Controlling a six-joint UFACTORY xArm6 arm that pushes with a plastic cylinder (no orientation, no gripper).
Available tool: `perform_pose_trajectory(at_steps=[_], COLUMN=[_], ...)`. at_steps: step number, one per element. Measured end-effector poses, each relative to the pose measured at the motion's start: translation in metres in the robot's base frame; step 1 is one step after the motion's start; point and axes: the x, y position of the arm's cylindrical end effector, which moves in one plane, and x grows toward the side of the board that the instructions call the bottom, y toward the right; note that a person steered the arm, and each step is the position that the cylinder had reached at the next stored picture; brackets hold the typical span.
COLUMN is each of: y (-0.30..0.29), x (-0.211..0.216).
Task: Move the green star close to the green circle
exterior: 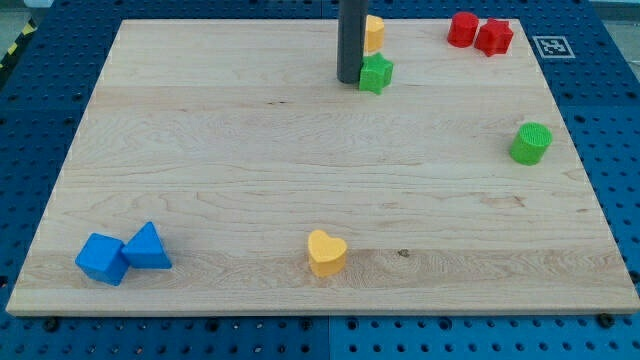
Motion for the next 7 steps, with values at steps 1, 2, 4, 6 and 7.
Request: perform_pose_trajectory(at_steps=[1, 2, 4, 6, 7], y=[0.000, 0.001, 0.009, 0.030, 0.055], x=[-0.008, -0.010, -0.017, 0.004, 0.005])
